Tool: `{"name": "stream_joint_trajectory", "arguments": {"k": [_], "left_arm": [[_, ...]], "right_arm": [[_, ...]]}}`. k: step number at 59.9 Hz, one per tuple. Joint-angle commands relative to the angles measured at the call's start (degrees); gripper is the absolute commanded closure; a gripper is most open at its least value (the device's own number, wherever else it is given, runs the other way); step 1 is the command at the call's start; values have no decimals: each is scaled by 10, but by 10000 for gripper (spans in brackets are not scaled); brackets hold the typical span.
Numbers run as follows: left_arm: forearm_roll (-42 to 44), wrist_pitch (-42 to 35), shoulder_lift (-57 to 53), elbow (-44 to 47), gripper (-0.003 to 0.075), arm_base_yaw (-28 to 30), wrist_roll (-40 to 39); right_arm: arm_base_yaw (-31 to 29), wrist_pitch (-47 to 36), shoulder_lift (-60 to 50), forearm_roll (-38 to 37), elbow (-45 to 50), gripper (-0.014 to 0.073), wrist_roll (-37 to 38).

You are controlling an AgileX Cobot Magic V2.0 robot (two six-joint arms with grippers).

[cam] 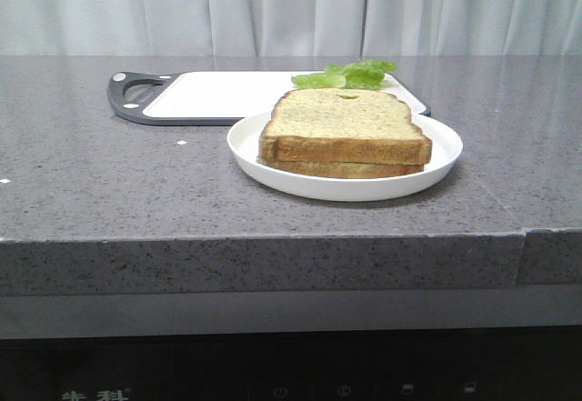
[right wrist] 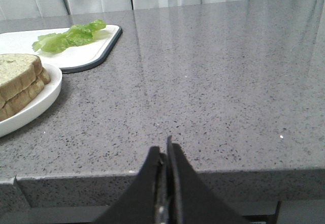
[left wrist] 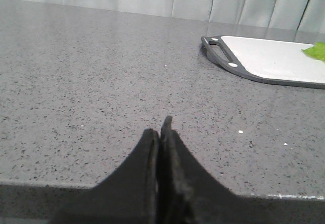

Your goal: Left arm grabs bread, right arm adds lettuce

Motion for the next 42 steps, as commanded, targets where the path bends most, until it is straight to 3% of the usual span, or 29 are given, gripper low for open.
{"name": "stream_joint_trajectory", "arguments": {"k": [1, 27, 33, 42], "left_arm": [[-3, -49, -11, 3, 741, 0, -4], [-8, -87, -8, -29, 741, 0, -4], [-7, -76, 18, -90, 741, 0, -4], [-7, 14, 131, -196, 741, 0, -4]], "right_arm": [[-2, -50, -13, -1, -2, 654, -3], [-2, -93, -13, -1, -20, 654, -3], [-2, -39, -8, -3, -73, 654, -3], [-2, 51, 57, -7, -180, 654, -3]]}}
